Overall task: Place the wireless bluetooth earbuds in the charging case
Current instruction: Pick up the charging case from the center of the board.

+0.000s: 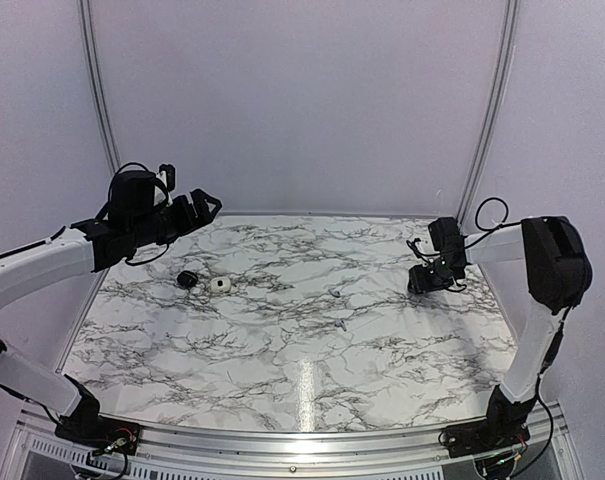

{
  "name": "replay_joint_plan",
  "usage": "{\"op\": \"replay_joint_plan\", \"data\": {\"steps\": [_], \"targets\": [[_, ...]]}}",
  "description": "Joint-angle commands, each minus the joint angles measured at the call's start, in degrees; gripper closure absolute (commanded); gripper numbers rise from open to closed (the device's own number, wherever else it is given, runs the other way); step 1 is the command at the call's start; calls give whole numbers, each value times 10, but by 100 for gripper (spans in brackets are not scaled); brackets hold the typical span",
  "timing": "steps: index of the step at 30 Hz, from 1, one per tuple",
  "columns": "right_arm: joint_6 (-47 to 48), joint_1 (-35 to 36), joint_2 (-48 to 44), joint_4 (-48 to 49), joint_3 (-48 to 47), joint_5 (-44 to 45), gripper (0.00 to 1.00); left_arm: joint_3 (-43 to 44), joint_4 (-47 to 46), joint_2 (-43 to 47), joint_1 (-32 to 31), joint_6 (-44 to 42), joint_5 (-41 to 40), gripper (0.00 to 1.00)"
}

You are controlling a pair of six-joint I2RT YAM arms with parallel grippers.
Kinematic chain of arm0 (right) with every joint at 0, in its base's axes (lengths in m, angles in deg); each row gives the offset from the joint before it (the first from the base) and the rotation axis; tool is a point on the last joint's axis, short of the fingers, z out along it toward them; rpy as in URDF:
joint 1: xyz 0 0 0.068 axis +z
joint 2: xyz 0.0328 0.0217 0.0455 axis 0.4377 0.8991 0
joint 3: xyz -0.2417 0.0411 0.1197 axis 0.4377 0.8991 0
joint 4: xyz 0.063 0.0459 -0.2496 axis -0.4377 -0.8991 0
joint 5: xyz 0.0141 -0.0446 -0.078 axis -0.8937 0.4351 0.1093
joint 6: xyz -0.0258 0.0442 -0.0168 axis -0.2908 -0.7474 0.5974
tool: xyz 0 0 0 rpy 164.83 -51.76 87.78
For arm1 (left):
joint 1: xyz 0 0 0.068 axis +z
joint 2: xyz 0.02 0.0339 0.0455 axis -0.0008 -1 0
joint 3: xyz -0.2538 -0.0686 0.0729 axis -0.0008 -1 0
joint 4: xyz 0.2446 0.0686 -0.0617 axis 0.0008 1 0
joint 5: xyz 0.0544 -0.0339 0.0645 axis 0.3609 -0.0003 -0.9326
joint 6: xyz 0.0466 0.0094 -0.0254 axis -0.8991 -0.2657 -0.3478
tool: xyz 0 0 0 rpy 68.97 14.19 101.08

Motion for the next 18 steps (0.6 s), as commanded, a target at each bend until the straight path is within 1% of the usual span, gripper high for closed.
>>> {"op": "replay_joint_plan", "data": {"steps": [1,5,8,11,15,18], "targets": [[7,7,-7,-10,-9,-16,49,-1,12,3,1,-18,-6,1],[23,38,-37,2,-5,-30,52,-21,-5,13,1,-41,-3,1],[37,71,-71,21,-1,-59,52,-32,-10,17,1,-59,19,1],[51,112,-116,53,4,-92,52,-43,-23,18,1,-75,68,1],[85,188,-175,91,-1,-102,52,-53,-54,17,1,-72,152,1],[116,250,-211,115,-3,-104,51,-47,-61,11,-1,-58,197,8]]}}
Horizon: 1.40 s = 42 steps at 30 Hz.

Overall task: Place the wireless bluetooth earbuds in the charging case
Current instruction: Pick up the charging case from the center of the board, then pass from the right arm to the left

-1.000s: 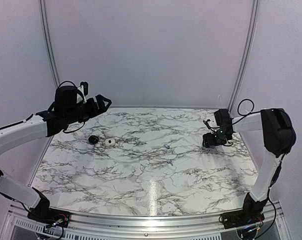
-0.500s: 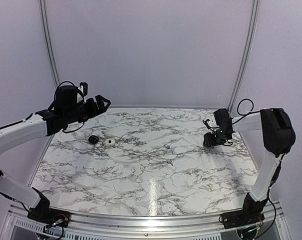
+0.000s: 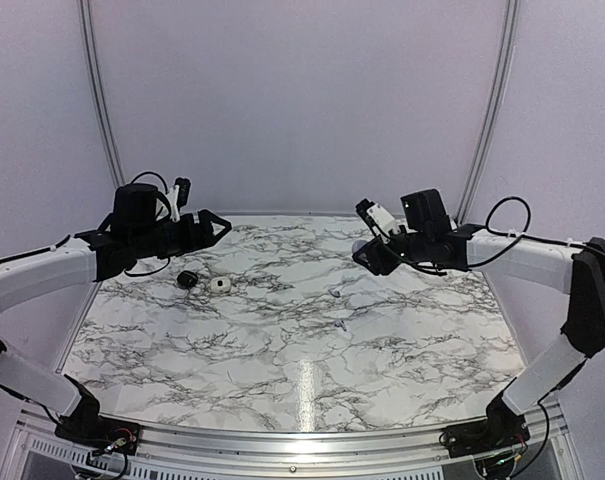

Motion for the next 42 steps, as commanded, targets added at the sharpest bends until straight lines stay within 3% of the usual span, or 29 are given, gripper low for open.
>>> {"op": "replay_joint_plan", "data": {"steps": [1,7,17,30,42], "targets": [[59,87,-49,56,-14,-18,51,4,-41,7,-4,4,99,11],[103,188,-79,82,-13,35,52,14,-41,1,-45,6,121,25],[171,292,-72,99,-16,124,53,29,-47,-19,-136,-10,104,32],[194,324,-65,98,-15,156,53,46,-56,-46,-189,-28,126,44],[202,324,-73,106,-4,153,53,56,-88,-71,-196,-10,165,59]]}}
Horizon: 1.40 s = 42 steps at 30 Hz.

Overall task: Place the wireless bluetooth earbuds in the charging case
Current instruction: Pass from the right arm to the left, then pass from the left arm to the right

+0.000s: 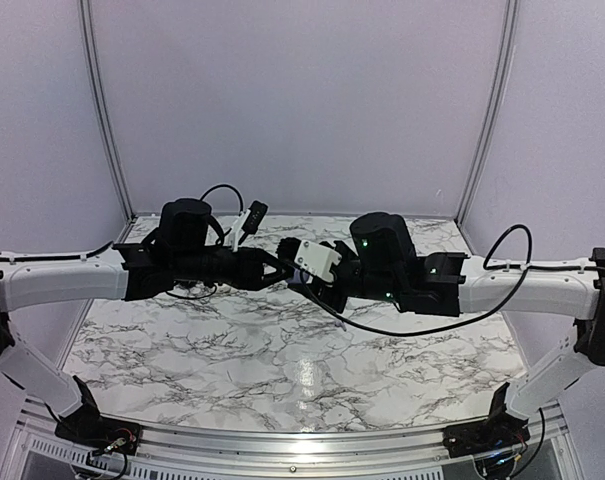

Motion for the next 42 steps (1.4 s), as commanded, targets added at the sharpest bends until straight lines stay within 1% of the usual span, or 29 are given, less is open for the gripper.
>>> {"op": "replay_joint_plan", "data": {"steps": [1,4,8,16,24,25,27,29,30,33,35,37,39,42], "targets": [[5,5,-13,16,-2,8,53,27,-27,-11,-3,4,18,61],[5,5,-12,16,-2,10,53,30,-28,-15,-3,3,24,67],[5,5,-9,16,-1,18,54,30,-28,-18,-3,1,19,70],[3,5,-10,16,-1,24,55,32,-28,-21,-3,4,21,71],[2,5,-10,16,1,27,55,32,-28,-23,-3,5,25,67],[2,5,-10,31,1,28,55,32,-28,-22,-3,4,24,68],[2,5,-9,33,1,28,55,31,-28,-21,-3,3,23,71],[0,5,-11,34,2,27,54,31,-29,-19,-3,-2,25,77],[-2,5,-13,36,3,27,53,30,-28,-17,-2,-5,25,81],[-15,4,-25,42,9,14,41,25,-28,-7,-2,-17,29,91],[-28,-2,-35,40,10,-11,32,18,-28,4,-2,-27,27,93],[-48,-18,-47,35,11,-64,25,9,-28,19,-1,-45,28,93],[-76,-45,-61,29,13,-129,22,-4,-28,36,-1,-67,30,93],[-109,-84,-78,23,18,-214,24,-24,-28,63,-1,-101,38,93]]}}
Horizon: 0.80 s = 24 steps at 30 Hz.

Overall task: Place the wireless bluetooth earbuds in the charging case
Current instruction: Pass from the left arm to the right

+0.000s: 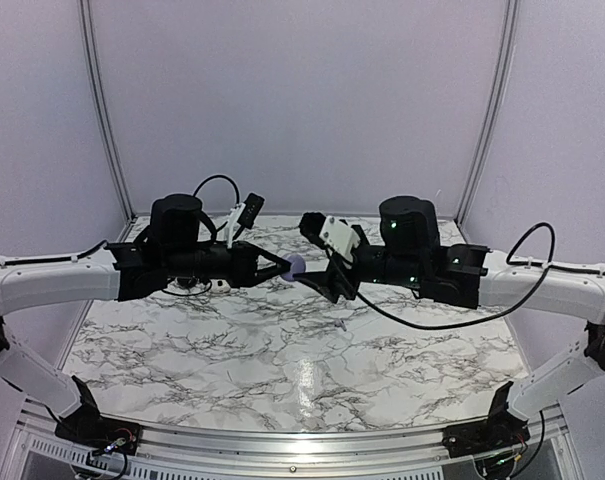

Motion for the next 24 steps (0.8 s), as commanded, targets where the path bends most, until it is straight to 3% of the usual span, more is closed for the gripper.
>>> {"op": "replay_joint_plan", "data": {"steps": [1,7,12,24], "targets": [[-66,-52,-33,2,4,-145,27,-28,-10,55,-1,-71,28,93],[-110,-74,-17,-37,-13,-273,39,-53,-8,94,-3,-123,55,93],[-137,-77,1,-37,-22,-366,40,-65,-8,122,-7,-156,46,93],[-184,-76,40,-21,-52,-413,46,-67,-2,123,-22,-182,55,93]]}}
